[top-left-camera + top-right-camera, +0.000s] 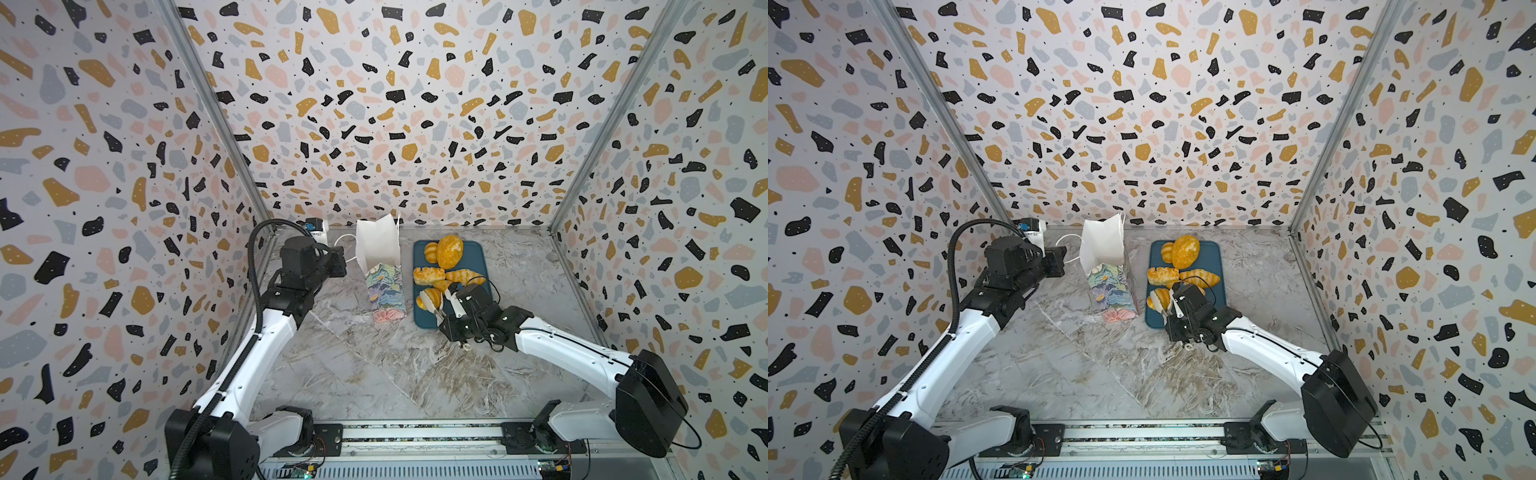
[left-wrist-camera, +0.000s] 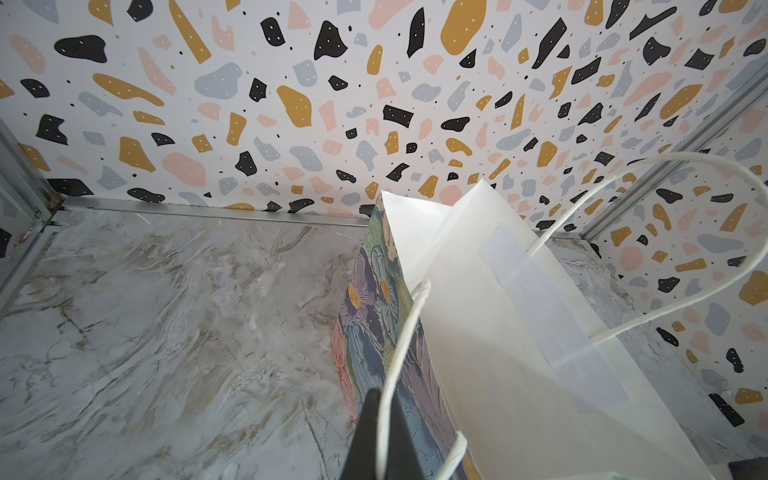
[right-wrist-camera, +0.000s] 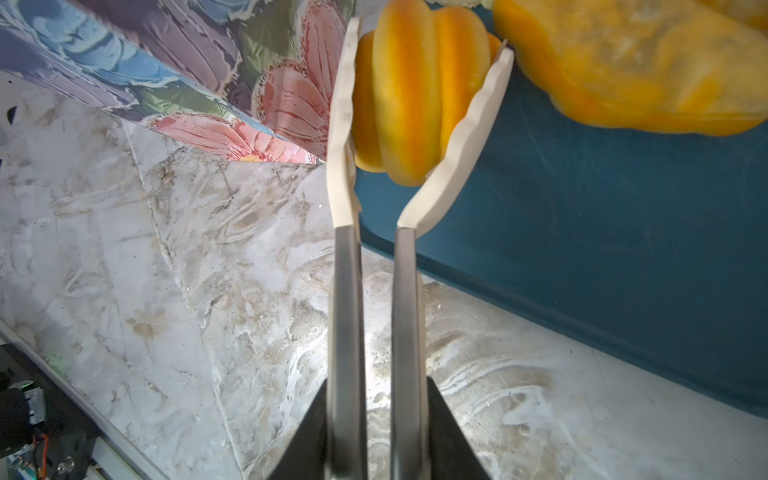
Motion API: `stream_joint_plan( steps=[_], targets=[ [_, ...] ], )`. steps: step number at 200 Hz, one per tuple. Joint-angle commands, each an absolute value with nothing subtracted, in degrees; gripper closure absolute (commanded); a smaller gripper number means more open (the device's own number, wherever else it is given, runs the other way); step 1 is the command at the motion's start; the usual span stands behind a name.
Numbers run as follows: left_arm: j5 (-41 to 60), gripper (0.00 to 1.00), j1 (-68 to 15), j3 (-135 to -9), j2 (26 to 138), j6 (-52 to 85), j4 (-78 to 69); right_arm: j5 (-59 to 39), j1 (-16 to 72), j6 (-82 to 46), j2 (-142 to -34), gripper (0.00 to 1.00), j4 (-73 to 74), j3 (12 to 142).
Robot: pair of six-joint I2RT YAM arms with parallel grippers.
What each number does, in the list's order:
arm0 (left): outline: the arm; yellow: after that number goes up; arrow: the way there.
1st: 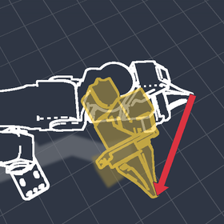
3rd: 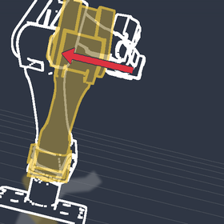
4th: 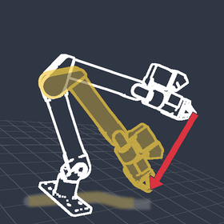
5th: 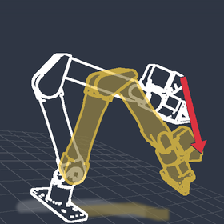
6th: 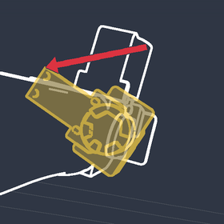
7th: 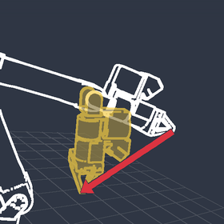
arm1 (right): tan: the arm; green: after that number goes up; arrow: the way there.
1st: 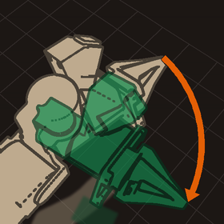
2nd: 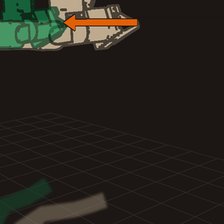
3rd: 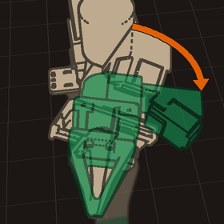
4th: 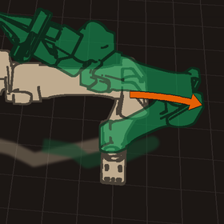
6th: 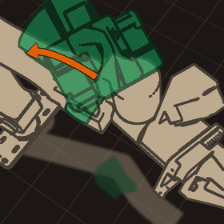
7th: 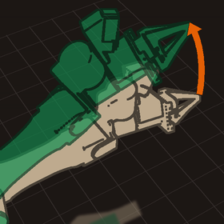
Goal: Place the fake bread into the paper bag
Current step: 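Lift the striped roll in the tongs off the tray with the right gripper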
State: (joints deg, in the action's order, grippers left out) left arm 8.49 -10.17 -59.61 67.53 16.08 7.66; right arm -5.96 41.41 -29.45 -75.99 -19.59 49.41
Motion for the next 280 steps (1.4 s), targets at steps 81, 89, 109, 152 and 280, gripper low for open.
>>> stream_joint_plan(
  steps=[81, 89, 109, 152, 280],
  targets=[
    [9.0, 1.00, -10.2, -59.0, 66.6, 16.0, 4.5, -7.6, 40.1, -31.6, -67.9, 0.68, -17.1, 49.4],
    [9.3, 1.00, -10.2, -58.9, 66.7, 15.9, 4.3, -7.5, 39.8, -31.6, -67.7, 0.68, -17.1, 49.6],
    [8.9, 1.00, -10.2, -58.5, 67.0, 15.9, 3.9, -8.4, 38.6, -31.5, -66.9, 0.68, -17.1, 50.1],
    [7.7, 1.00, -10.2, -58.5, 66.2, 15.5, 3.7, -13.2, 33.2, -28.8, -66.3, 0.68, -16.3, 49.5],
    [8.1, 1.00, -10.3, -56.7, 65.3, 15.6, 1.3, -15.3, 29.9, -28.0, -66.3, 0.70, -13.0, 54.3]
  ],
)
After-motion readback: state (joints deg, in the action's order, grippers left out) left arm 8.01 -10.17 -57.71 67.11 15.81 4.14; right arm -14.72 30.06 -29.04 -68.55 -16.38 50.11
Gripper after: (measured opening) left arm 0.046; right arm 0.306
